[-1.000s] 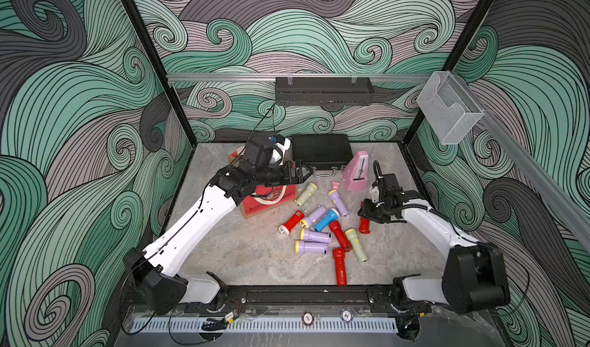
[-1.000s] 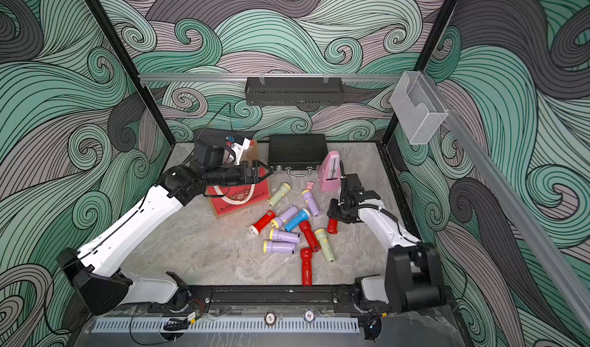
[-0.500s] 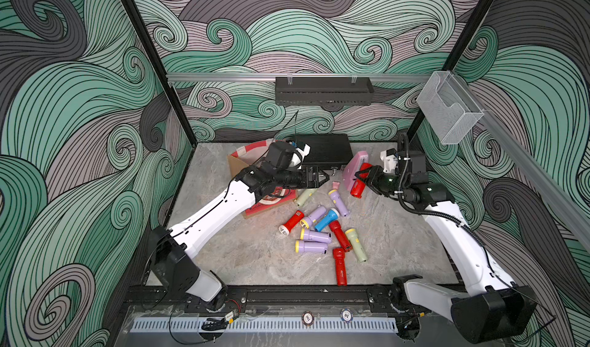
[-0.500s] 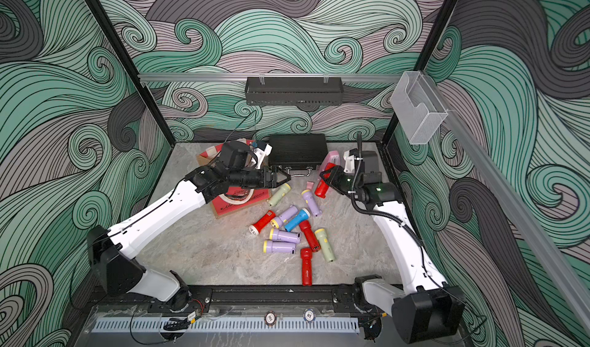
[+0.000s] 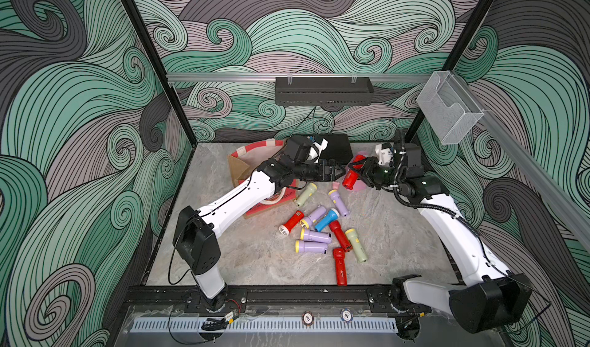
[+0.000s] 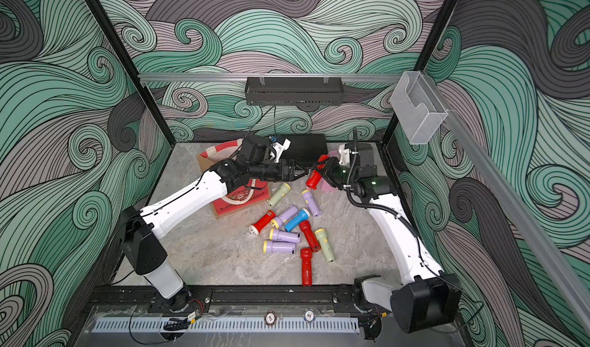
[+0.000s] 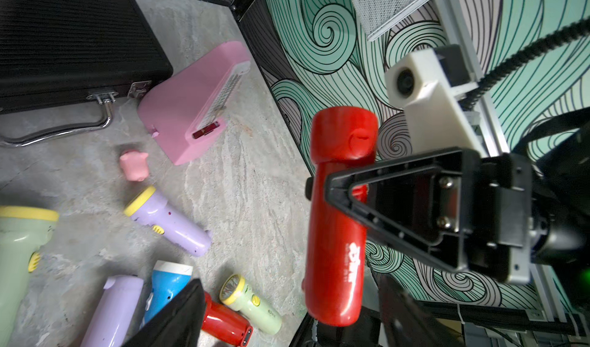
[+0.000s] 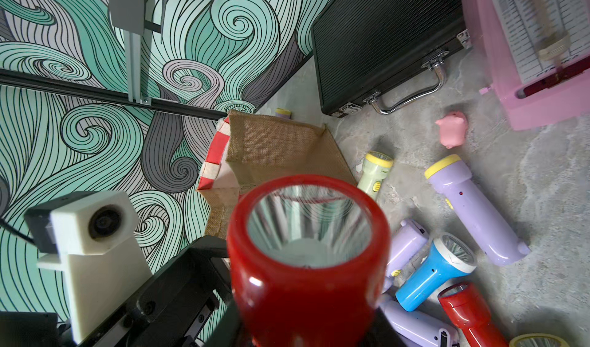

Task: Put the flashlights into the tote bags
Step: Place the flashlight in the canvas bag.

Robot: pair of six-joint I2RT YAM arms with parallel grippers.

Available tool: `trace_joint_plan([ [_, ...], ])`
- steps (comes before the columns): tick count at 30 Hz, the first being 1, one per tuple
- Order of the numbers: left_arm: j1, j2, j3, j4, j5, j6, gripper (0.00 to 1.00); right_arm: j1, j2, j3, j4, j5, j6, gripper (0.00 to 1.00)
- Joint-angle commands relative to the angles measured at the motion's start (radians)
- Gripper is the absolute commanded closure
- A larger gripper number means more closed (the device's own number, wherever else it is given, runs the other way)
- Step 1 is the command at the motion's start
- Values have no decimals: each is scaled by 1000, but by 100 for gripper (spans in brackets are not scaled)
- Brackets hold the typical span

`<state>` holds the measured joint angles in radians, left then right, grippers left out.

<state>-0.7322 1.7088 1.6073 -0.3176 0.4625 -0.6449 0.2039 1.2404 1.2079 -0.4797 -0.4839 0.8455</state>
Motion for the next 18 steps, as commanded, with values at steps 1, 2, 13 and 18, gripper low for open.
trace_joint_plan([
  [1, -19, 29, 53, 6, 38, 24, 15, 10, 6, 35, 47, -15, 36, 100],
  [2, -24, 39, 61, -1, 41, 29, 16, 10, 12, 41, 48, -16, 36, 100],
  [13, -42, 83, 81, -1, 30, 27, 23, 19, 24, 40, 67, -37, 36, 100],
  [18, -44, 115, 104, -1, 31, 27, 27, 21, 14, 13, 77, -35, 39, 100],
])
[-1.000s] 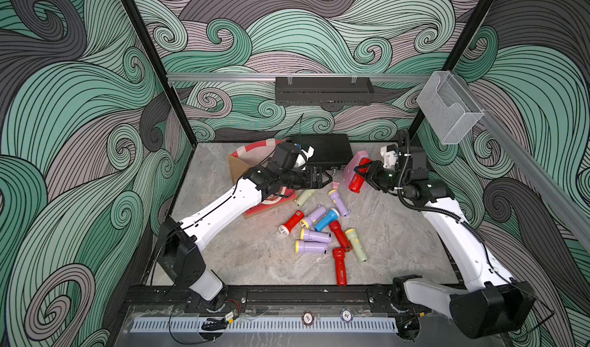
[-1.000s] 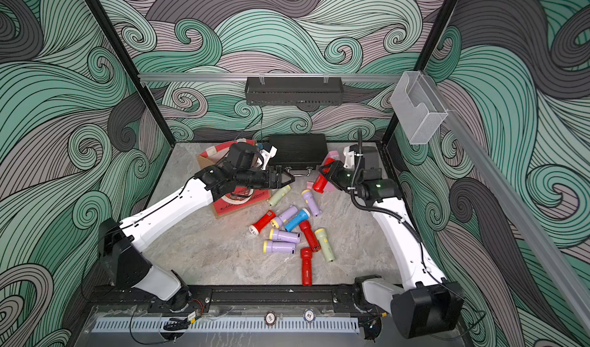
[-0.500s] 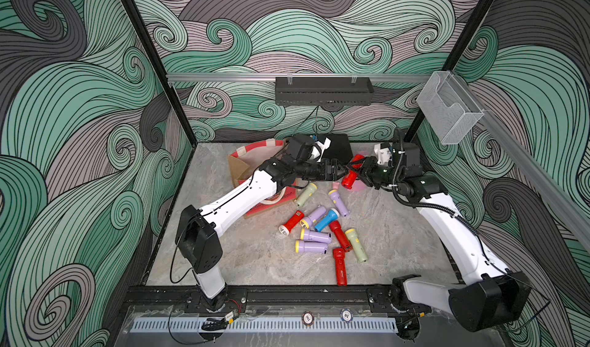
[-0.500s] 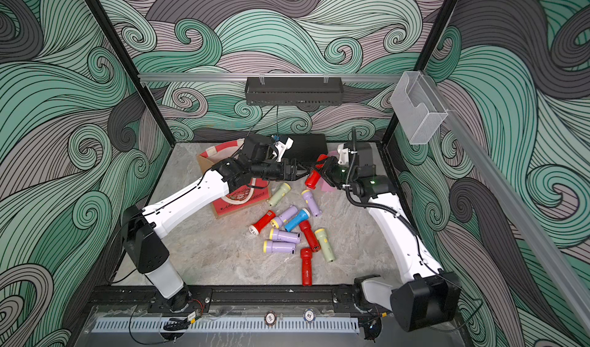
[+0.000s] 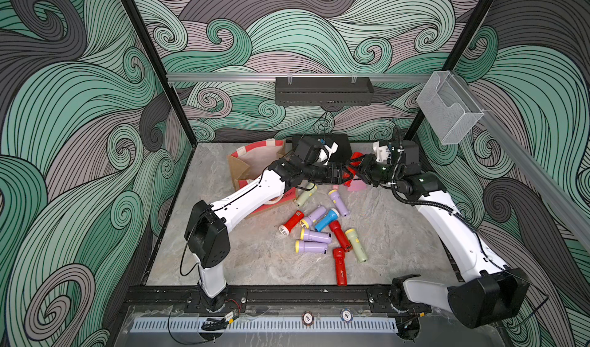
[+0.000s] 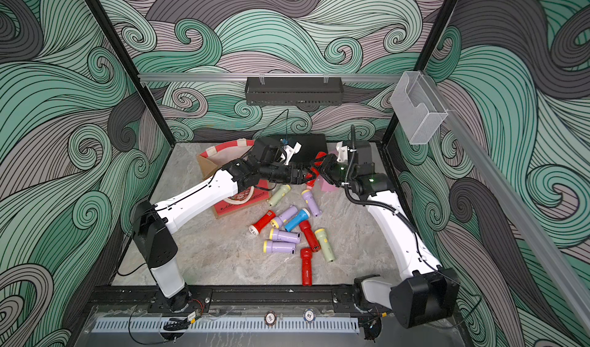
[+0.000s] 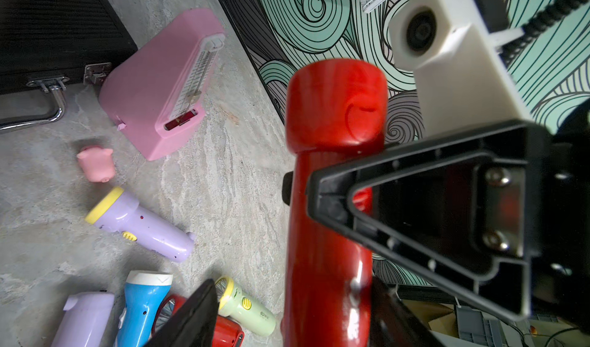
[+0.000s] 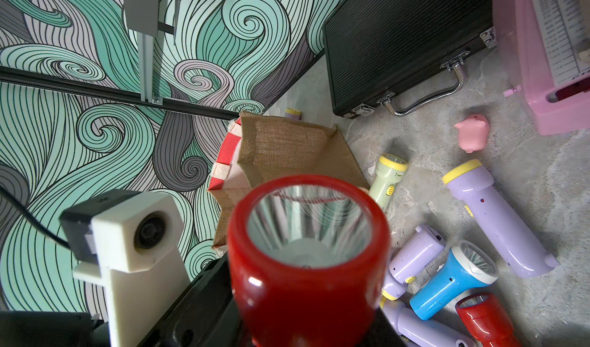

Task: Put the flashlights into the tote bags
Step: Place the flashlight in the canvas bag.

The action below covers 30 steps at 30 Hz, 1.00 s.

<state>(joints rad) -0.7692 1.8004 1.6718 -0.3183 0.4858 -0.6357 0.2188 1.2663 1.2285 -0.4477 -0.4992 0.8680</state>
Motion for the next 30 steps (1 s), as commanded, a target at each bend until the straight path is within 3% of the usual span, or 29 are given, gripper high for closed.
trace_joint_plan([
  [1, -8, 30, 44, -1, 8, 18, 28, 4, -14, -13, 52, -19, 21, 100],
  [8, -17, 76, 95, -22, 26, 19, 39, 9, -14, -22, 69, -24, 22, 100],
  [17, -26, 49, 49, -9, -21, 7, 66, 15, -45, -68, 83, -28, 13, 100],
  [23, -27, 17, 31, -16, -54, 4, 97, 24, -63, -72, 64, -15, -16, 100],
  [25, -27, -3, 35, -36, -76, 14, 100, 34, -66, -56, 26, -2, -42, 99],
  [30, -25, -71, 30, -90, -129, 63, 100, 66, -54, 13, -76, 41, -124, 55],
])
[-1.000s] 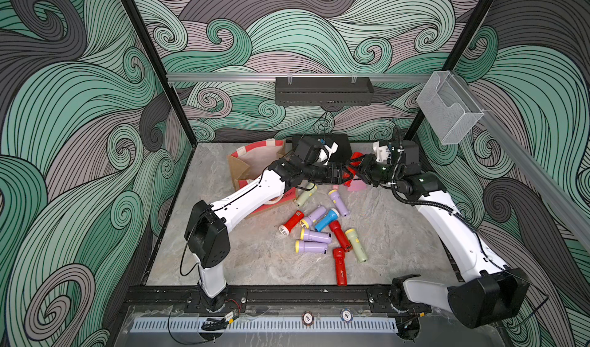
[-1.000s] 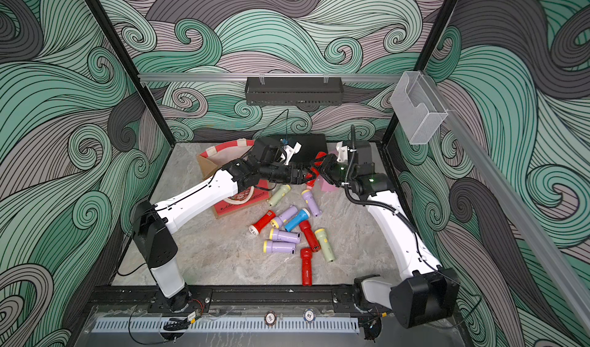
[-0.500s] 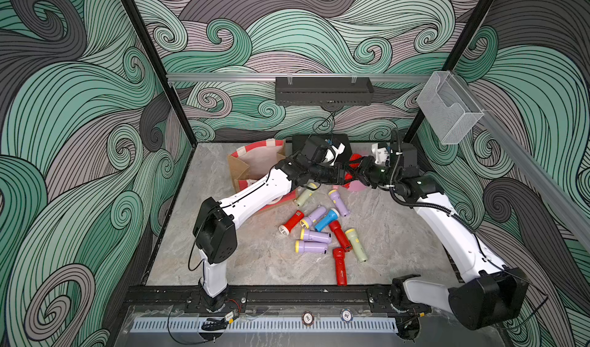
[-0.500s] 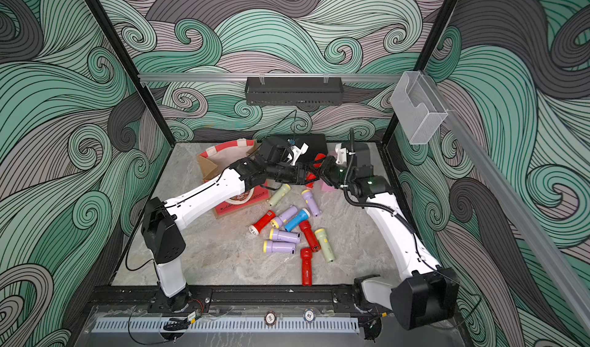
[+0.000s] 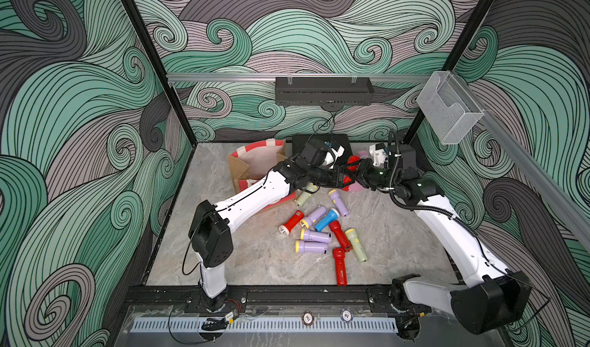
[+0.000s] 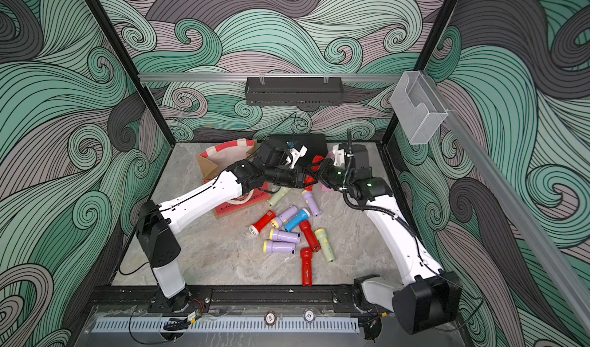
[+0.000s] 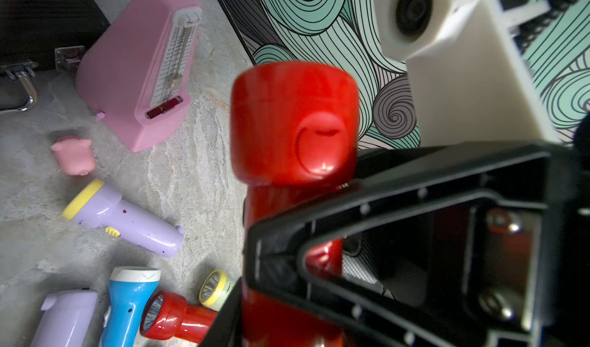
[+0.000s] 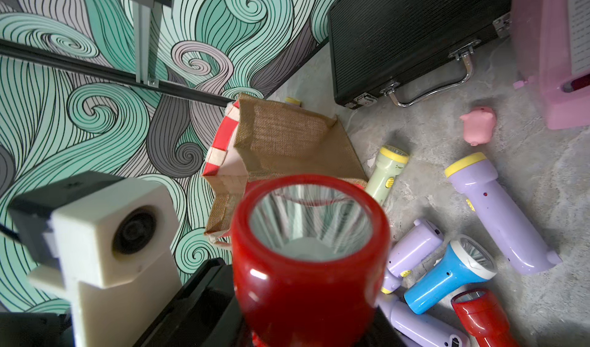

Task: Put the flashlights into the tote bags
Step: Place the flashlight in the canvas bag.

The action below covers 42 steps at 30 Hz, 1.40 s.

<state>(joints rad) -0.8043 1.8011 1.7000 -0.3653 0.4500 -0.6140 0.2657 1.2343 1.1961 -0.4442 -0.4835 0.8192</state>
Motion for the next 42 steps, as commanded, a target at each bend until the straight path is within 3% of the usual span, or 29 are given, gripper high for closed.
trace_joint_plan([
  [1, 11, -88, -4, -49, -104, 52, 100, 23, -18, 57, -90, 27, -83, 49],
  [12, 90, -239, -1, -262, -229, 131, 100, 29, 13, 172, -160, 53, -115, 1],
  [20, 277, -283, 118, -608, -377, 124, 100, 30, 37, 217, -292, 93, -224, 0],
  [24, 319, -261, 159, -701, -472, 127, 100, 41, 43, 226, -328, 109, -259, 0],
  [42, 388, -59, 114, -631, -618, -6, 100, 94, 34, 199, -345, 161, -270, 0],
])
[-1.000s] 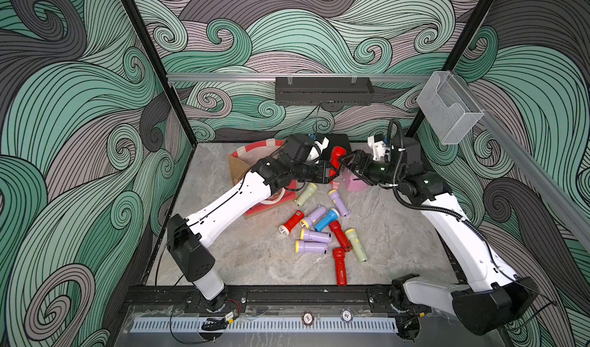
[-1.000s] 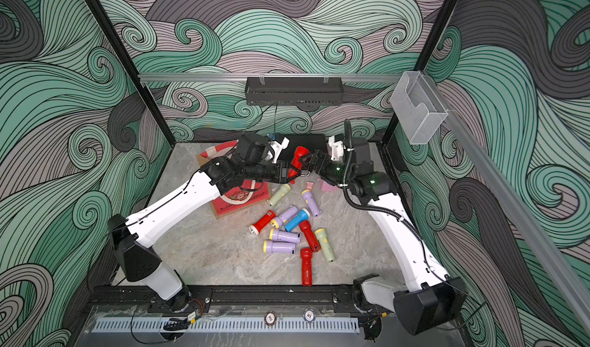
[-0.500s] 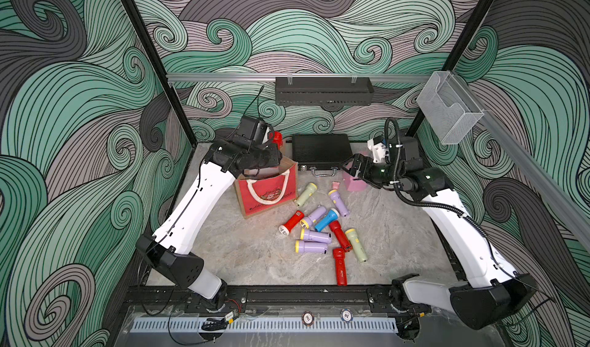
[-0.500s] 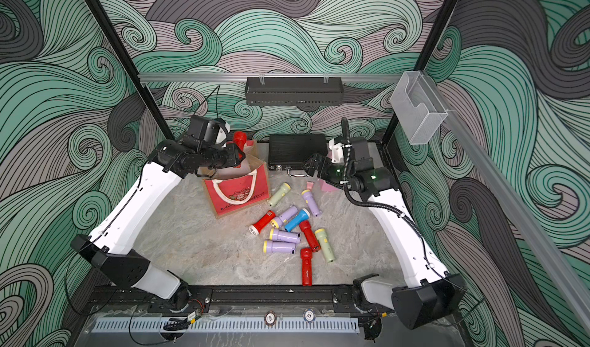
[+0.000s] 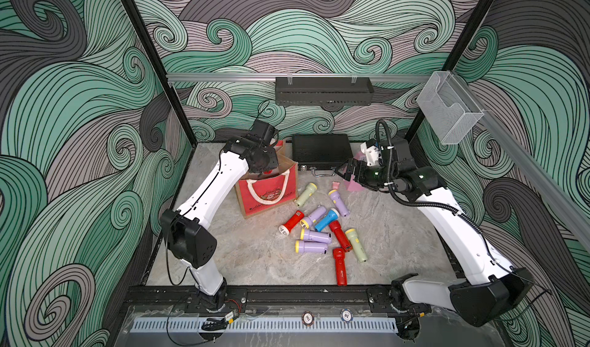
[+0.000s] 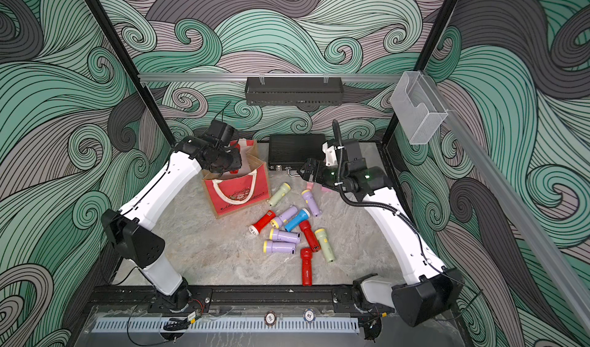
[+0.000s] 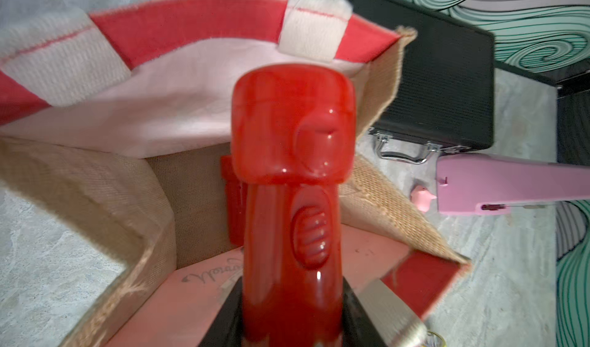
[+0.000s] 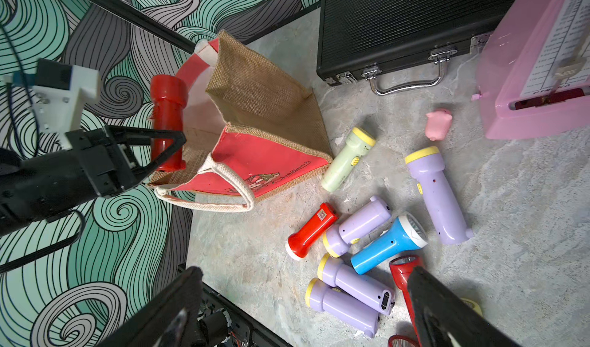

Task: Put the flashlights into the tote bags
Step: Place the flashlight in the canvas bag.

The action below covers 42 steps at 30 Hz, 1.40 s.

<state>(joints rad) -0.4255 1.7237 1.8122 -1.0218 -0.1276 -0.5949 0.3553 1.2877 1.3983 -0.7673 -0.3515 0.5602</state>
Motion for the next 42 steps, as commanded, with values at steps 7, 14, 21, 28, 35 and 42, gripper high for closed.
trace_joint_plan([
  [7, 17, 130, -1, 45, -61, -25, 100, 5, -57, -31, -33, 41, -7, 0],
  [14, 17, 236, 16, -19, -22, -66, 100, 6, -84, -37, -52, 66, -19, 0],
  [21, 17, 266, -73, 70, -30, -57, 100, 6, -63, -18, -51, 66, -31, 0],
  [28, 17, 328, -75, 94, -14, -48, 100, 6, -41, 4, -52, 67, -43, 0],
  [35, 16, 345, -101, 115, -66, -66, 100, 4, -50, -24, -44, 70, -44, 0],
  [42, 15, 312, -145, 152, -66, -74, 97, -19, -53, -79, -72, 71, -19, 0],
])
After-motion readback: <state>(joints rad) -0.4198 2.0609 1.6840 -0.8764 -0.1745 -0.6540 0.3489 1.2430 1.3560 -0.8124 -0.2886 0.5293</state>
